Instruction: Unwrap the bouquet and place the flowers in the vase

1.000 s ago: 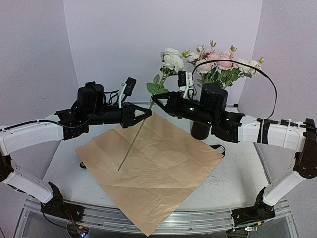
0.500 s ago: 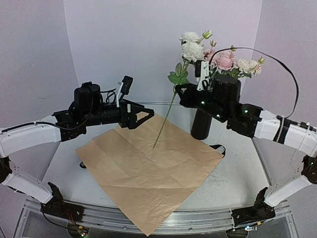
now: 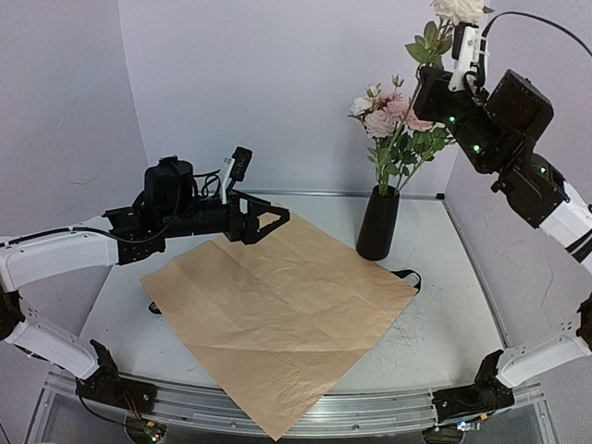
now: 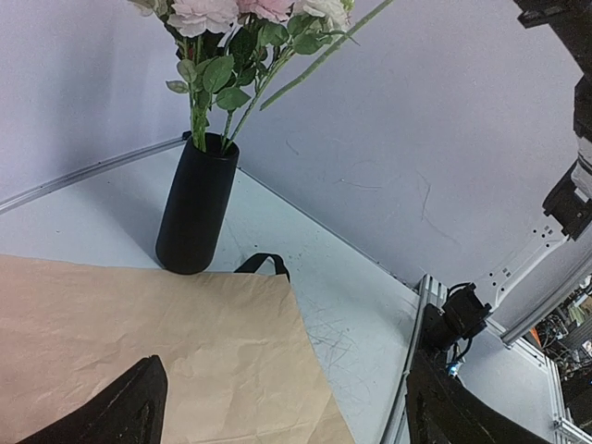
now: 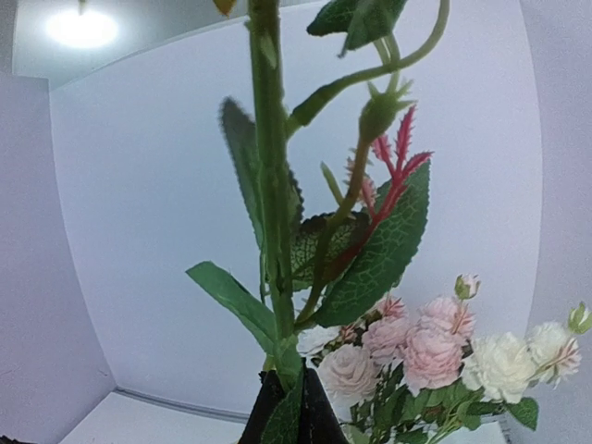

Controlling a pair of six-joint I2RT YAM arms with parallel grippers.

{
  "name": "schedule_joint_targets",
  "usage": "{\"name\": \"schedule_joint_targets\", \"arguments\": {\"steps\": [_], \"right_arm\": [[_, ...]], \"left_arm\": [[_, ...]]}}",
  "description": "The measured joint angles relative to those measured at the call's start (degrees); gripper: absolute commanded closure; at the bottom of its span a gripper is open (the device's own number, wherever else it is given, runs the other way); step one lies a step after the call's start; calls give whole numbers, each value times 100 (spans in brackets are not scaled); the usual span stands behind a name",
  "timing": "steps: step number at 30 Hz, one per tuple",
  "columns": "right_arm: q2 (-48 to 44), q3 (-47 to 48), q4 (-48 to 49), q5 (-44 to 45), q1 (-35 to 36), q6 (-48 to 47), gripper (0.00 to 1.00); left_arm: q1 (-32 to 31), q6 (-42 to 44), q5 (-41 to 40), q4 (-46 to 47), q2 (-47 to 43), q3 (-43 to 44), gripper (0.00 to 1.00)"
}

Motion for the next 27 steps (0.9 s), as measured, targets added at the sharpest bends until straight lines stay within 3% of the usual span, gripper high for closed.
{"name": "schedule_joint_targets", "arguments": {"steps": [10, 27], "right_arm": [[914, 521, -41, 326, -260, -1083, 100], [1221, 230, -103, 117, -1013, -449, 100]], "left_arm": [[0, -2, -2, 1, 118, 0, 10], [0, 25, -133, -1, 118, 0, 10]]}}
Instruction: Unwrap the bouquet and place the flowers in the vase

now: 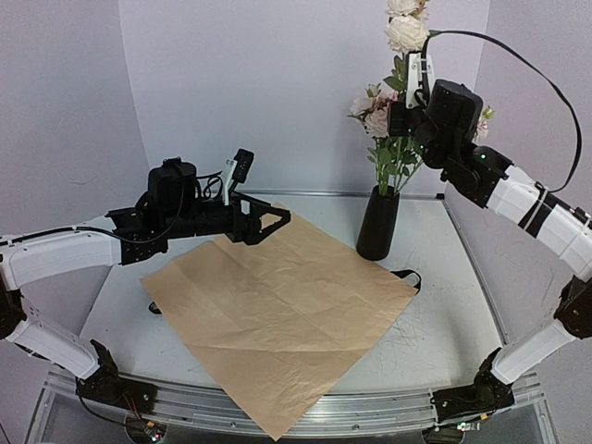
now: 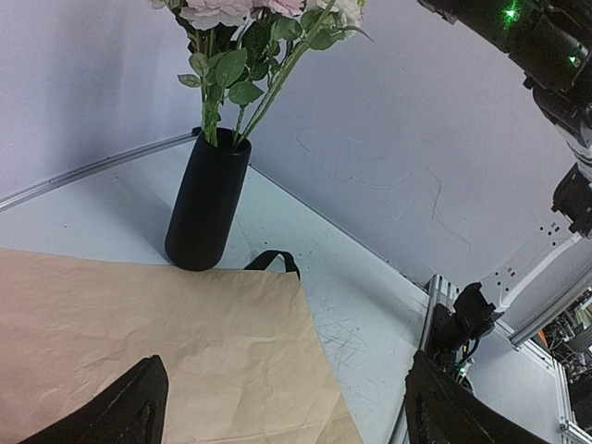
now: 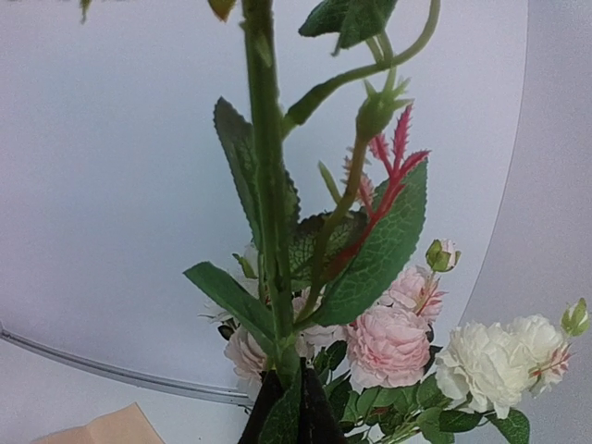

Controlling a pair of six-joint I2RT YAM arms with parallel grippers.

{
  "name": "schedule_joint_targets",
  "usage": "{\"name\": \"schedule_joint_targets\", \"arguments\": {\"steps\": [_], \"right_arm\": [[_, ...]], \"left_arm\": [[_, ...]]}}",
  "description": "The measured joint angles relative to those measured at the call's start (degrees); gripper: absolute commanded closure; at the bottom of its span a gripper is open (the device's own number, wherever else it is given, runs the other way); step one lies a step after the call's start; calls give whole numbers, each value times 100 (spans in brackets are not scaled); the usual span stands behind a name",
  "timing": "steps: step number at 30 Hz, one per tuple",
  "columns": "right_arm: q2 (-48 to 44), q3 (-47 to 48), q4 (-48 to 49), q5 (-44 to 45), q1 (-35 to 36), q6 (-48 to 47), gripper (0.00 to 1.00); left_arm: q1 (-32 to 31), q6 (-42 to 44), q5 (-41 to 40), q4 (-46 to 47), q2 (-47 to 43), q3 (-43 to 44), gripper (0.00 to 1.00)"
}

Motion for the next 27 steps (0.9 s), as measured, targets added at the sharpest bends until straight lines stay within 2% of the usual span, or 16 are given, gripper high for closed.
{"name": "schedule_joint_targets", "arguments": {"steps": [16, 27], "right_arm": [[510, -290, 66, -55, -63, 632, 100], [653, -674, 129, 67, -372, 1110, 100]], "left_arm": [[0, 134, -117, -6, -2, -50, 10], [0, 142, -141, -2, 0, -50, 10]]}}
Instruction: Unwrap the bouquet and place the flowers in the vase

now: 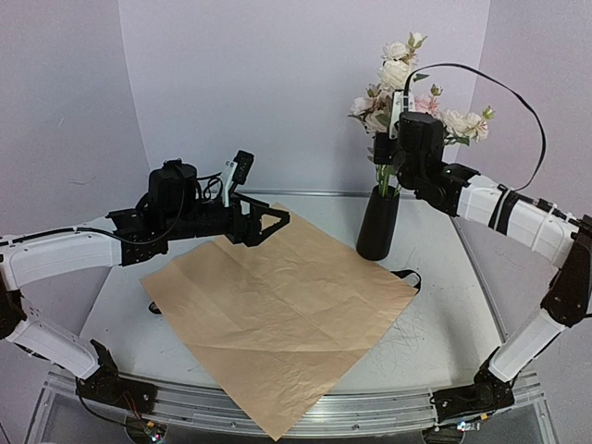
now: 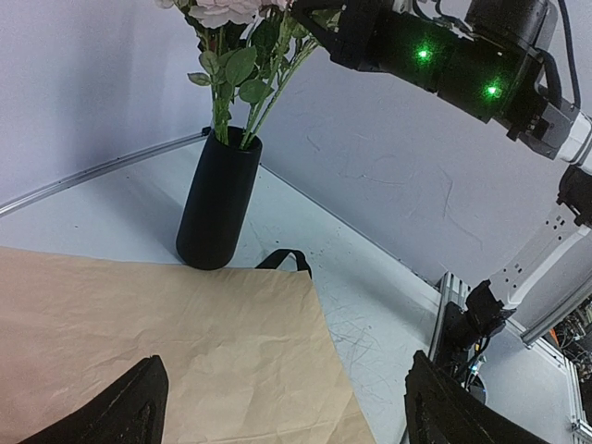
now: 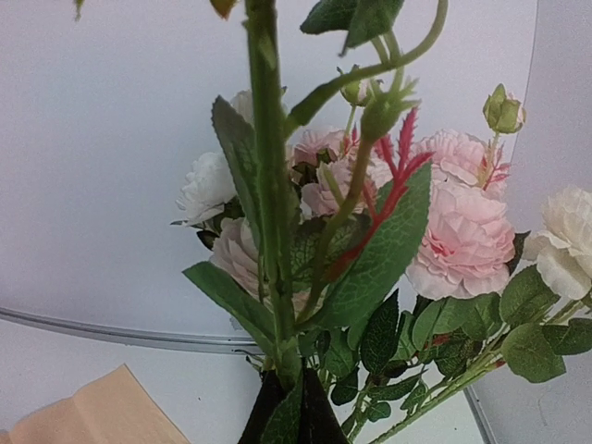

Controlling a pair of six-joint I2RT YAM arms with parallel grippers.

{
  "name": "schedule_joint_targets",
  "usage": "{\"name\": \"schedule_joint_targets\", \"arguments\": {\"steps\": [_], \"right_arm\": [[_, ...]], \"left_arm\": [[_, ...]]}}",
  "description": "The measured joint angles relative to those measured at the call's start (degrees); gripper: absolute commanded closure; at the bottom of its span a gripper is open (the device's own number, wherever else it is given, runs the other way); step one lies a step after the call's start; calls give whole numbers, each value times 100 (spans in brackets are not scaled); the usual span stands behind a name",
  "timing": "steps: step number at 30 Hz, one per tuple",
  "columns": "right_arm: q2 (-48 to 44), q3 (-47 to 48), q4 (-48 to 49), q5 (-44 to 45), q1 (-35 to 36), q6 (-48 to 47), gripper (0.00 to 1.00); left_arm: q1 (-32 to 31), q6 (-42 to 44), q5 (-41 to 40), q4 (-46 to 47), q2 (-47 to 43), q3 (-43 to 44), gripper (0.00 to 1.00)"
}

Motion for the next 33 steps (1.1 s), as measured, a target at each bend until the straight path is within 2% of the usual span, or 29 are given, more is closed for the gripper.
{"name": "schedule_joint_targets", "arguments": {"steps": [10, 15, 16, 17, 19, 23, 30, 33], "right_arm": [[197, -279, 37, 12, -170, 569, 99], [292, -424, 78, -31, -170, 720, 95], [297, -450, 136, -32, -170, 743, 92], [297, -470, 172, -31, -170, 769, 84], [297, -503, 222, -30, -170, 836, 57], [299, -662, 89, -34, -170, 929, 48], [232, -999, -114, -115, -170, 1086, 45], [94, -1101, -160, -174, -168, 1110, 34]], "left_arm": [[0, 0, 4, 0, 0, 0, 10], [0, 0, 5, 0, 0, 0, 10], [0, 0, 5, 0, 0, 0, 10], [0, 0, 5, 0, 0, 0, 10], [0, 0, 5, 0, 0, 0, 10], [0, 0, 7, 0, 0, 0, 10], [0, -2, 12, 0, 3, 0, 10], [0, -3, 17, 0, 6, 0, 10]]}}
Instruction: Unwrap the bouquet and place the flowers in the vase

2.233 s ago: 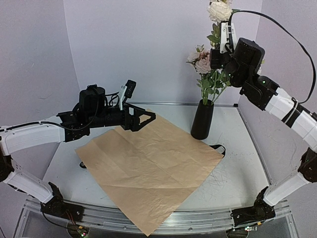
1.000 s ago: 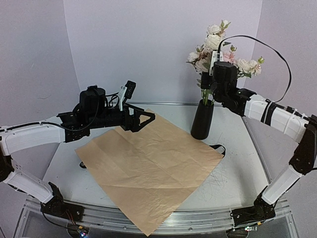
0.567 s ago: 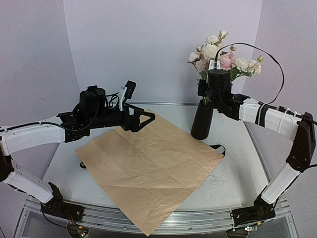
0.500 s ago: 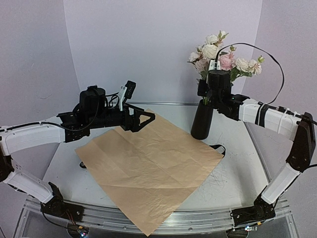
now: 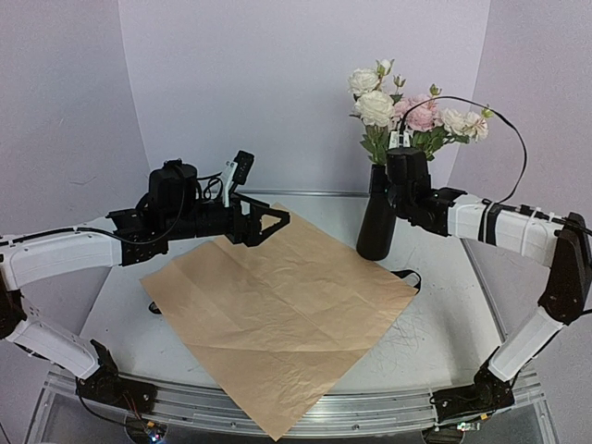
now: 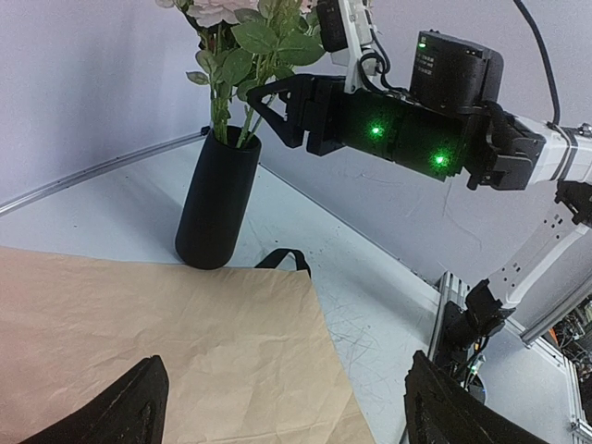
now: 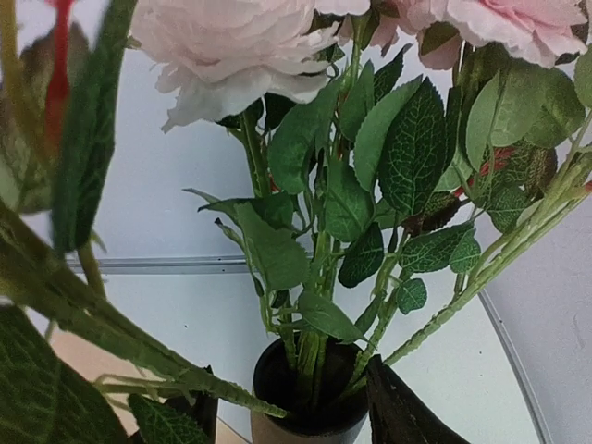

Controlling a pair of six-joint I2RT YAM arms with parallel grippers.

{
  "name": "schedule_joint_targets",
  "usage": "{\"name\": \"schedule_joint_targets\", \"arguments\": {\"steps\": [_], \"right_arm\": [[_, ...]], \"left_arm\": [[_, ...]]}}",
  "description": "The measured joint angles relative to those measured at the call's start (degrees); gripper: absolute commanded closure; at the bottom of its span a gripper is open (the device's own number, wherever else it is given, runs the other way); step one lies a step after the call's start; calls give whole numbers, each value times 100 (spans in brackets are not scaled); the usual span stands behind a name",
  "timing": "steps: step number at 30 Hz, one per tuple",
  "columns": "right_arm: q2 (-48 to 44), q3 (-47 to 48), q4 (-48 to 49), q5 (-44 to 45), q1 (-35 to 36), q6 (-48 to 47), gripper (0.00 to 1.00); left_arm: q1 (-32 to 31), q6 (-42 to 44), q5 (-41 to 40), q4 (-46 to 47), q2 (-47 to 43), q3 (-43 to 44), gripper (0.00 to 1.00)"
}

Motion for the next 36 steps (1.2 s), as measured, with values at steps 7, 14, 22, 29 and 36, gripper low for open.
{"name": "schedule_joint_targets", "arguments": {"steps": [7, 14, 22, 29, 36], "right_arm": [[-277, -2, -21, -392, -2, -58, 31], [-303, 18, -80, -532, -2, -179, 54], [-300, 377, -189, -767, -2, -414, 60], [-46, 792, -189, -818, -2, -780, 73], [220, 1072, -314, -821, -2, -958, 100]], "left_arm": [[0, -4, 32, 0, 82, 0, 11], [0, -10, 47, 0, 130, 0, 11], [0, -12, 48, -1, 139, 0, 11], [0, -12, 72, 0, 139, 0, 11], [0, -12, 86, 0, 139, 0, 11]]}}
